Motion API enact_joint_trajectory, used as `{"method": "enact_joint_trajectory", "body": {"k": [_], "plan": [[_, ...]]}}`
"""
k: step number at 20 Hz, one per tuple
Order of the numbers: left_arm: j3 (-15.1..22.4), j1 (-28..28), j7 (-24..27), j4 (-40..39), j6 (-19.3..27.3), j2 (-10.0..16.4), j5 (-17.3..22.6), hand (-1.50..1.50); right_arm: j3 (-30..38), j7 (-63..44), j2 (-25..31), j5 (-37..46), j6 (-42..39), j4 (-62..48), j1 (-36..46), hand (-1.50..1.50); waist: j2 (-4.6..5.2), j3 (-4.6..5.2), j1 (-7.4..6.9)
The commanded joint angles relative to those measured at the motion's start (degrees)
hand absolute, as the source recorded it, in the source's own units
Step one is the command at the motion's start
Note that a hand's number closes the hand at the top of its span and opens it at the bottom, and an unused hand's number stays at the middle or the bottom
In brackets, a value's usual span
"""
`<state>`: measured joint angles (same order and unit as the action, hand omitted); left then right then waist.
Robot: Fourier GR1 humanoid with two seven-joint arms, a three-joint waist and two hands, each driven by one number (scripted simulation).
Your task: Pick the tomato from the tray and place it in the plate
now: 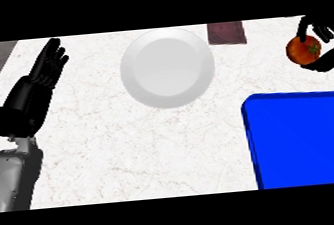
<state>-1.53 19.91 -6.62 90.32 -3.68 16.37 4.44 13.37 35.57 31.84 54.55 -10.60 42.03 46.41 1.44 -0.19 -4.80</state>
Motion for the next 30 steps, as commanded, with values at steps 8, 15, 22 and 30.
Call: {"method": "enact_joint_trajectory", "body": {"k": [8, 15, 22, 30], "plan": [[-1.59, -0.20, -0.02, -1.55, 1.08, -0.07, -1.23, 0.00, 1.88, 7.42, -7.76, -7.08, -7.32, -12.60, 16.40, 1.50, -0.89, 0.16, 2.87], [-2.09, -0.25, -1.60, 0.20, 0.48, 0.69, -1.56, 0.00, 0.34, 0.70, -16.09, -6.96, -7.19, -15.52, 23.73, 1.50, -1.10, 0.19, 3.12], [-4.57, -4.57, 0.52, 1.70, -2.62, 2.08, 1.09, 0.00, 0.52, -7.64, -25.15, -7.94, -4.23, -18.15, 27.84, 1.50, -1.09, 0.23, 2.90], [-1.54, -0.94, 0.75, -0.81, 0.31, -1.96, -2.17, 0.00, -1.87, -11.57, -31.43, -3.78, 6.96, -25.00, 30.04, 1.50, -0.22, 0.23, 1.93]]}}
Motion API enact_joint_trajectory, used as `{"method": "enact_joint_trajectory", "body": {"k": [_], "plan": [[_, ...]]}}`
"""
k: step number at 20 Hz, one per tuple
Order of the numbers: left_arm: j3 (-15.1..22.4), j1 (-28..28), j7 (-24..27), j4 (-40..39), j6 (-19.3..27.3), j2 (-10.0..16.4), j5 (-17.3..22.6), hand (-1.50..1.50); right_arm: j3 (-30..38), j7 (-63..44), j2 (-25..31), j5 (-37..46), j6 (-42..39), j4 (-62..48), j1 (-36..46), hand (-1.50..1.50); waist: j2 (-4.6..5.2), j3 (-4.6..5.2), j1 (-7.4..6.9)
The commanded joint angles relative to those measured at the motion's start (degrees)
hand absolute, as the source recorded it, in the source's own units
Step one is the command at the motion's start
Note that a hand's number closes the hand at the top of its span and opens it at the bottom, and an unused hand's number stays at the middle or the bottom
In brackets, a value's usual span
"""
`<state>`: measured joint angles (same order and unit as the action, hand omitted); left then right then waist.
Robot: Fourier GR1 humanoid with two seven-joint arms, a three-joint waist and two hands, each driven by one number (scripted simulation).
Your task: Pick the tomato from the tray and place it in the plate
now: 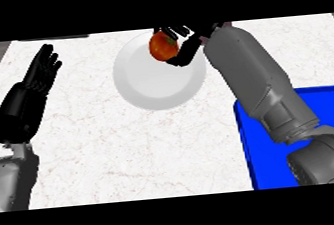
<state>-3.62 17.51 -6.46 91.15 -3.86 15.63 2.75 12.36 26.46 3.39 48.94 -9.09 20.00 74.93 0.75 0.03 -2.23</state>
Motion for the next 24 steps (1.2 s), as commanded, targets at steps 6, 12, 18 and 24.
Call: {"method": "enact_joint_trajectory", "body": {"k": [6, 12, 18, 24], "plan": [[0.52, -0.66, 0.17, 1.24, -1.56, -0.92, 1.14, 0.00, -6.25, -2.30, -3.34, 2.47, 8.25, -8.77, 2.64, 1.50, 0.31, 0.03, -2.23], [1.22, 4.18, 0.50, -2.51, -1.29, -1.15, -0.44, 0.00, -3.77, -3.15, -3.37, -3.06, 11.63, -13.89, -0.50, -1.50, 1.29, 0.01, -3.79], [2.22, 4.96, 0.91, -3.28, -2.12, -2.02, -0.27, 0.00, -0.43, 1.16, -3.38, -9.56, 8.04, -16.13, 0.61, -1.50, 1.31, -0.02, -5.49], [1.77, 3.22, 0.60, -1.43, -1.24, -2.14, -0.57, 0.00, 6.18, 2.72, -3.39, -17.46, 9.02, -15.01, 2.83, -1.50, 0.77, -0.03, -4.36]]}}
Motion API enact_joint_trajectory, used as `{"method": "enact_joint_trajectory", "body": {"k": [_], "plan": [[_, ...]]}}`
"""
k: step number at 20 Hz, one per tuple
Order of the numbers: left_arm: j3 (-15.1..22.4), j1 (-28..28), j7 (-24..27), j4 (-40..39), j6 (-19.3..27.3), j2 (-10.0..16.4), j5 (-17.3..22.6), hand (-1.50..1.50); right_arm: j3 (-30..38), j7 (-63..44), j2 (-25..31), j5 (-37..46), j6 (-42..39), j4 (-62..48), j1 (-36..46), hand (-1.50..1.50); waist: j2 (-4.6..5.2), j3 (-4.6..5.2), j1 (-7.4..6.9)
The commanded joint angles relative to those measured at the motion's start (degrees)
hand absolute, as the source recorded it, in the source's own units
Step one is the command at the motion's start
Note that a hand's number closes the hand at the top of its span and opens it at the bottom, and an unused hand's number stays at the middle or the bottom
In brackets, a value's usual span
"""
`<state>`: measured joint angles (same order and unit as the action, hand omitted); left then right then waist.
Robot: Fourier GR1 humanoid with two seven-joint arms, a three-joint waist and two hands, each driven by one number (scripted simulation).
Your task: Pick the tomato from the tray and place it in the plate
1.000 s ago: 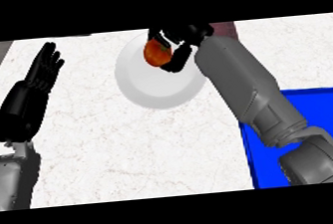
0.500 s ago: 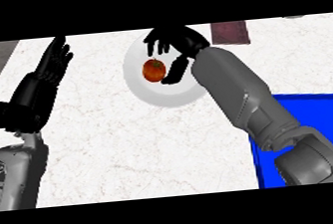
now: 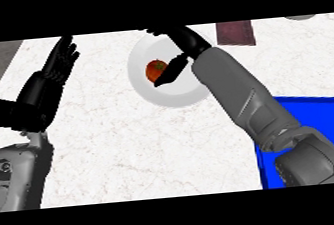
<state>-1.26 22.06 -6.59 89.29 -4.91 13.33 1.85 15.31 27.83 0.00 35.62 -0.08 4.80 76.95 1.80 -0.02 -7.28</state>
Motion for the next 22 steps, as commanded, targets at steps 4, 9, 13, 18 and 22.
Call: {"method": "enact_joint_trajectory", "body": {"k": [4, 9, 13, 18, 22], "plan": [[-1.06, -0.39, 1.78, -1.52, 0.27, 0.59, -0.79, 0.00, 7.43, -0.61, 0.00, -9.07, -3.74, -0.83, 2.84, -1.50, -0.14, 0.03, 1.45], [-0.95, -1.51, 2.30, -1.42, 1.26, -0.49, -1.22, 0.00, 10.31, -0.92, 4.67, -11.57, -8.08, 1.41, 0.28, -1.50, 0.01, 0.00, 3.12], [-2.25, -0.83, -0.71, 1.33, 0.24, 1.28, 0.20, 0.00, 12.14, -1.67, 10.98, -13.40, -13.06, 1.65, -0.85, -1.50, -0.01, -0.06, 2.92], [-2.48, 0.49, 0.38, -0.80, 0.49, 0.94, -0.20, 0.00, 11.83, 2.87, 15.83, -13.11, -18.66, 2.58, -4.27, -1.50, 0.66, -0.08, 2.81], [-0.86, -2.42, 2.39, 0.02, 0.33, -0.61, -0.73, 0.00, 11.30, 4.00, 19.68, -12.41, -20.92, 3.02, -5.20, -1.50, 0.94, -0.11, 1.96]]}}
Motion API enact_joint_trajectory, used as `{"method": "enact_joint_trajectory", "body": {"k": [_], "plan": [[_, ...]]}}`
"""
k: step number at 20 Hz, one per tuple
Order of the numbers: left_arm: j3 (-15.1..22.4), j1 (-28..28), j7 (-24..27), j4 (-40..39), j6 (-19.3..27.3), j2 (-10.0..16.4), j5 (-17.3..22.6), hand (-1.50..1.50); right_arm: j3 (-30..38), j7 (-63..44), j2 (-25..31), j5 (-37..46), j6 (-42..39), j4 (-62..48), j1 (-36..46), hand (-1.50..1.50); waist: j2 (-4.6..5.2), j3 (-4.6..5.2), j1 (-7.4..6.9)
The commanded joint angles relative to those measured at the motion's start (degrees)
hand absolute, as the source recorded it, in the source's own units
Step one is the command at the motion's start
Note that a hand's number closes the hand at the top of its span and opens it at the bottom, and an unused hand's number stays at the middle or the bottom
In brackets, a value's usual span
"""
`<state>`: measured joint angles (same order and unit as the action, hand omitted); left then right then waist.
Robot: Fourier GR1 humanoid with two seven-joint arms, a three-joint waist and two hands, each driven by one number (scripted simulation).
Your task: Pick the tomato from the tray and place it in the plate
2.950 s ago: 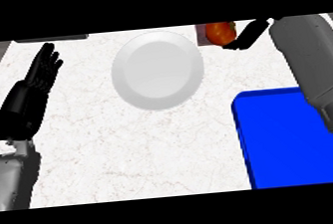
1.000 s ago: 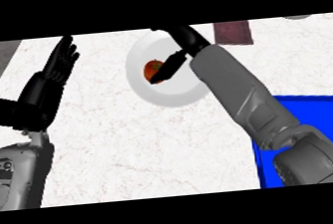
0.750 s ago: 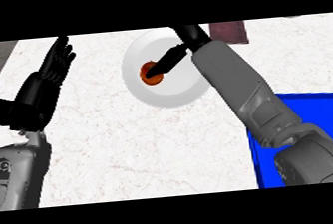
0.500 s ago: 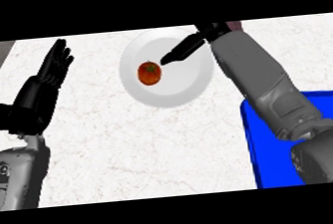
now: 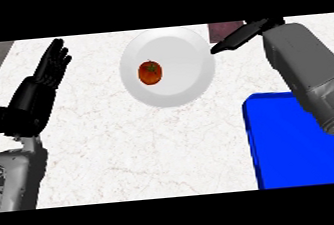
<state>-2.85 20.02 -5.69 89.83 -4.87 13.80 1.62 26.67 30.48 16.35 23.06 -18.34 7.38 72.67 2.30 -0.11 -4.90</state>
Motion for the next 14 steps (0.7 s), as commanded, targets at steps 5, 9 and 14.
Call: {"method": "enact_joint_trajectory", "body": {"k": [5, 9, 14], "plan": [[-0.49, 0.52, -0.92, 1.49, -1.11, 0.80, 0.94, 0.00, -1.18, 4.23, 7.87, 1.42, -7.01, 0.81, -3.12, -1.50, 0.40, -0.10, -0.94], [-0.38, 0.61, -1.18, 0.63, -1.57, 0.75, 1.09, 0.00, -1.01, 4.75, 7.94, 1.40, -6.84, 0.58, -3.49, -1.50, 0.41, -0.09, -1.09], [0.14, 0.64, -0.96, 2.96, -1.33, 0.46, 0.83, 0.00, -1.55, 9.00, 12.38, 2.32, -7.71, 1.94, -5.36, -1.50, 0.46, -0.17, -1.75]]}}
